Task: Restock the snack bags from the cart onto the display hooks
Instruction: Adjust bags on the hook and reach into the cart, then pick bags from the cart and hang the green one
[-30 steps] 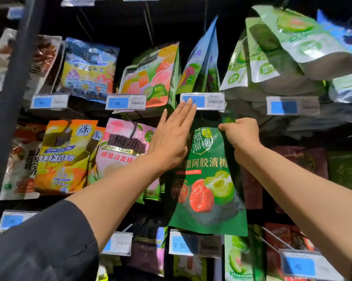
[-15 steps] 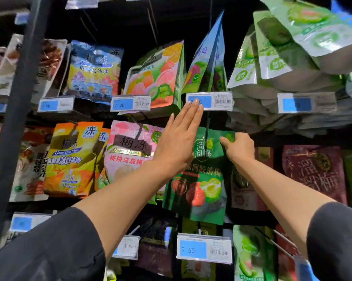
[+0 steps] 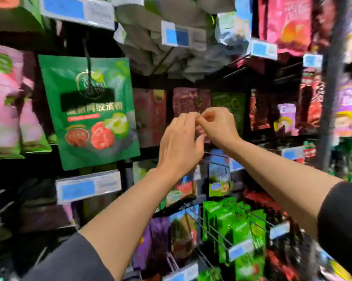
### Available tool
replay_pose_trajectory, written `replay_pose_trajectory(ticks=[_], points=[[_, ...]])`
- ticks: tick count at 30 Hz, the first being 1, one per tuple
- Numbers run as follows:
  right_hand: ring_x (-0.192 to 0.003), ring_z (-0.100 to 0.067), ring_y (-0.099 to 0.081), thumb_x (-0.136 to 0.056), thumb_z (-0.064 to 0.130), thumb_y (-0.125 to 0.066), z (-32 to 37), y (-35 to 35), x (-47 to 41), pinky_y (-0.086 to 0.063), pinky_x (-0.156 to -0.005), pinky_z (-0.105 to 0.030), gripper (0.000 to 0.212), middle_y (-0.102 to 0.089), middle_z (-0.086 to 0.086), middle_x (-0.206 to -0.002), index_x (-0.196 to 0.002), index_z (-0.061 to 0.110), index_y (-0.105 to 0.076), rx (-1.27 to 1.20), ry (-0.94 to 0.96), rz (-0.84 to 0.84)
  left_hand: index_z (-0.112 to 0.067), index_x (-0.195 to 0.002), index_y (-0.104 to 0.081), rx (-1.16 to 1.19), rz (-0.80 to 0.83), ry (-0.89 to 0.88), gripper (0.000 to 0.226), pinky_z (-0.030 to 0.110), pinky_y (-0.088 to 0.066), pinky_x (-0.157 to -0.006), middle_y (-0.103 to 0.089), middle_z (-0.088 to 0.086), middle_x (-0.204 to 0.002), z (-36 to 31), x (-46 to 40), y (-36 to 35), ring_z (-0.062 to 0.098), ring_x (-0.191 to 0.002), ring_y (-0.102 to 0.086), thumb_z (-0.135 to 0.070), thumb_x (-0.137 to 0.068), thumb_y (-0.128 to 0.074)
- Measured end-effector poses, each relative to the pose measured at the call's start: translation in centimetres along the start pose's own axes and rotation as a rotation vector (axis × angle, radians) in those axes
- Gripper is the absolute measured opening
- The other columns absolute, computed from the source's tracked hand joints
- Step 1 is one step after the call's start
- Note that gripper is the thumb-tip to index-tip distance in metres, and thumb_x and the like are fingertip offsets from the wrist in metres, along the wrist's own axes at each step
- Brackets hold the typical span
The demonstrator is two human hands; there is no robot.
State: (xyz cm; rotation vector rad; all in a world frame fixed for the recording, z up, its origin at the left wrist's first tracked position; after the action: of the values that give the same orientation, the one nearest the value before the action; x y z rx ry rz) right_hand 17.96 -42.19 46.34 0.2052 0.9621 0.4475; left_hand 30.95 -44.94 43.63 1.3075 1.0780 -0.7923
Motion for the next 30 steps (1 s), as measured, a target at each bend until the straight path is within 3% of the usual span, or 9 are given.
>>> replay_pose_trajectory(ticks=[2, 5, 10, 13, 16, 18, 21, 24, 30], points=[[-0.063, -0.021, -0.068, -0.072, 0.055, -0.058, -4.7, 2.8, 2.0, -0.057, -0.067, -0.045, 0.040, -0.066, -0.001, -0.054, -0.057, 0.020, -0.065, 0.085, -0.080, -0.005, -0.009, -0.106, -0.056, 0.127, 0.031, 0.025, 0.028, 0.040, -0.042, -0.083, -0.059, 0.008, -0.102, -2.0, 1.5, -3.8, 0.029, -0.097, -0.054, -0.019, -0.081, -0.060], [-0.051, -0.013, -0.056, -0.087, 0.040, -0.063, -12.2, 7.5, 7.1, -0.051, -0.061, -0.041, 0.043, -0.061, -0.002, -0.050, -0.052, 0.015, -0.062, 0.288, -0.256, 0.006, -0.009, -0.099, -0.058, 0.341, 0.131, 0.062, 0.025, 0.045, -0.044, -0.080, -0.061, 0.009, -0.092, -5.8, 5.4, -10.2, 0.030, -0.090, -0.057, -0.022, -0.077, -0.055], [-0.062, -0.016, -0.050, -0.090, 0.031, -0.063, -25.2, 15.6, 17.9, -0.037, -0.055, -0.032, 0.047, -0.054, -0.009, -0.053, -0.048, 0.015, -0.052, 0.476, -0.591, 0.036, -0.011, -0.095, -0.059, 0.560, 0.429, 0.154, 0.018, 0.036, -0.040, -0.075, -0.059, 0.004, -0.082, -13.0, 15.1, -21.0, 0.028, -0.083, -0.057, -0.012, -0.077, -0.062], [-0.059, -0.010, -0.056, -0.090, 0.031, -0.063, -32.1, 20.9, 24.3, -0.042, -0.053, -0.026, 0.035, -0.067, -0.009, -0.060, -0.062, 0.008, -0.063, 0.511, -0.793, 0.004, -0.011, -0.099, -0.061, 0.621, 0.649, 0.214, 0.020, 0.038, -0.043, -0.076, -0.062, 0.005, -0.083, -17.1, 21.1, -27.0, 0.030, -0.086, -0.058, -0.012, -0.079, -0.062], [-0.050, -0.001, -0.062, -0.088, 0.030, -0.063, -39.3, 24.7, 29.8, -0.052, -0.056, -0.023, 0.036, -0.063, 0.003, -0.047, -0.057, 0.011, -0.061, 0.526, -0.951, 0.010, -0.009, -0.101, -0.060, 0.647, 0.850, 0.310, 0.021, 0.040, -0.046, -0.077, -0.065, 0.010, -0.090, -20.3, 26.5, -32.7, 0.031, -0.089, -0.060, -0.009, -0.081, -0.064], [-0.061, -0.019, -0.069, -0.085, 0.025, -0.061, -43.4, 25.9, 32.9, -0.058, -0.067, -0.038, 0.034, -0.067, -0.006, -0.055, -0.053, 0.011, -0.061, 0.556, -1.029, 0.027, -0.006, -0.101, -0.059, 0.631, 0.947, 0.327, 0.020, 0.044, -0.046, -0.078, -0.065, 0.014, -0.093, -22.2, 29.5, -36.4, 0.034, -0.090, -0.060, -0.008, -0.081, -0.063], [-0.068, -0.025, -0.064, -0.086, 0.020, -0.062, -48.2, 26.4, 36.5, -0.047, -0.065, -0.029, 0.025, -0.066, -0.012, -0.063, -0.066, 0.007, -0.069, 0.584, -1.123, 0.131, -0.005, -0.100, -0.059, 0.600, 1.074, 0.391, 0.022, 0.044, -0.046, -0.082, -0.064, 0.015, -0.093, -24.2, 33.4, -41.6, 0.034, -0.093, -0.060, -0.006, -0.079, -0.061], [-0.092, -0.032, -0.065, -0.085, 0.018, -0.067, -52.4, 26.8, 39.2, -0.039, -0.067, -0.030, 0.017, -0.071, -0.018, -0.091, -0.089, 0.002, -0.071, 0.552, -1.175, 0.217, -0.003, -0.107, -0.057, 0.570, 1.163, 0.468, 0.031, 0.045, -0.044, -0.090, -0.061, 0.016, -0.105, -25.6, 35.9, -45.8, 0.034, -0.103, -0.056, -0.013, -0.079, -0.062], [-0.113, -0.034, -0.054, -0.083, 0.033, -0.073, -56.9, 26.9, 41.5, -0.041, -0.093, -0.034, 0.053, -0.054, -0.018, -0.124, -0.124, 0.005, -0.057, 0.569, -1.194, 0.330, 0.000, -0.127, -0.050, 0.517, 1.266, 0.602, 0.043, 0.036, -0.034, -0.099, -0.054, 0.020, -0.127, -28.5, 37.7, -51.0, 0.033, -0.121, -0.050, -0.009, -0.086, -0.062]])
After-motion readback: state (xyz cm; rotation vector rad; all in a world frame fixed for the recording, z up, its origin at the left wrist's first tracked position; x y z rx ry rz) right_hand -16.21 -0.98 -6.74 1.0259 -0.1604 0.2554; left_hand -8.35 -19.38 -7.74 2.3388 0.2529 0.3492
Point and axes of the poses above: each hand's wrist, its own x-axis away from the middle knuckle, its own y-axis out of the back of the hand, z = x × y, the point moved 5 cm from there along -x, towards the middle knuckle
